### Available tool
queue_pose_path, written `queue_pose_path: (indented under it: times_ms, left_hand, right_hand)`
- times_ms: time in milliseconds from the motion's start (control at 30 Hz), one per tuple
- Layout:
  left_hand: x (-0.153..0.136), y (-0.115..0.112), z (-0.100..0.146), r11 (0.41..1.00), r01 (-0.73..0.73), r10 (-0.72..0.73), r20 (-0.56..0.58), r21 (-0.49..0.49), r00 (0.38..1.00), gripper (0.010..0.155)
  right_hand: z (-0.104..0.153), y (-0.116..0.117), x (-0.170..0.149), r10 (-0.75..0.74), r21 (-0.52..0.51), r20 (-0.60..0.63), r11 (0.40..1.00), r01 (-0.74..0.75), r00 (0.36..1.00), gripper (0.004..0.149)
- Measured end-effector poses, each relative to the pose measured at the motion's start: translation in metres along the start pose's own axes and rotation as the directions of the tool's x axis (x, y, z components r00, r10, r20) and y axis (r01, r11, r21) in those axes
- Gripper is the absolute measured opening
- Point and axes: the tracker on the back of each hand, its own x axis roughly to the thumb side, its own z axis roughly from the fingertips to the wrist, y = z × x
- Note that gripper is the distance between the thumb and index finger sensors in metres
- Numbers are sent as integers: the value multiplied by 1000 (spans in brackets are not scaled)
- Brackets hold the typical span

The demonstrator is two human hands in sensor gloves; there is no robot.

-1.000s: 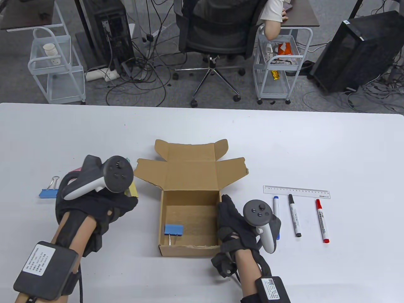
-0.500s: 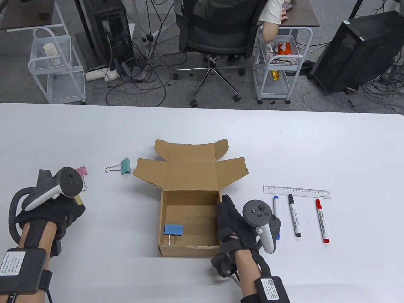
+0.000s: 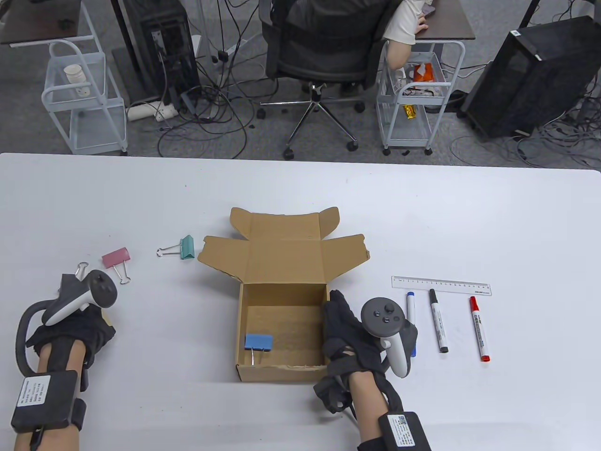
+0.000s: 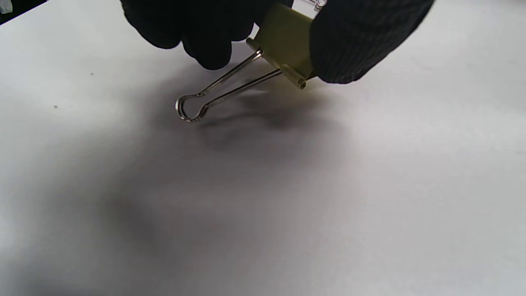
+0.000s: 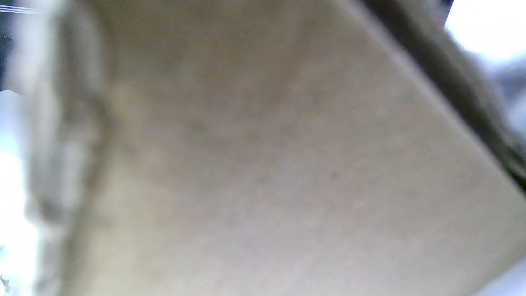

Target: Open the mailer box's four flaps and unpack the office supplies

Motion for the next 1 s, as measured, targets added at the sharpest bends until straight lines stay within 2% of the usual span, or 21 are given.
queue_pose_path:
  times_ms: [233, 533, 667, 767, 1000]
  left_hand:
    - [1, -12, -3, 1000, 20, -20, -3, 6, 1000, 90]
    - [2, -9, 16, 997, 56, -57, 13, 43, 998, 90]
    - [11, 2, 34, 993, 41, -47, 46, 109, 998, 88]
    - [27, 15, 56, 982, 26, -50, 122, 188, 991, 87]
    - [69, 42, 108, 915, -24, -103, 290, 403, 952, 86]
  right_hand:
    - [0, 0, 0, 1, 0, -1, 1000, -1, 1000, 65]
    - [0, 0, 0, 1, -4, -2, 1000, -1, 1000, 65]
    - [0, 0, 0, -1, -5, -3, 1000, 1, 1000, 65]
    - [0, 0, 0, -4, -3, -4, 1000, 4, 1000, 65]
    - [1, -1, 0, -8, -4, -6, 1000, 8, 1000, 65]
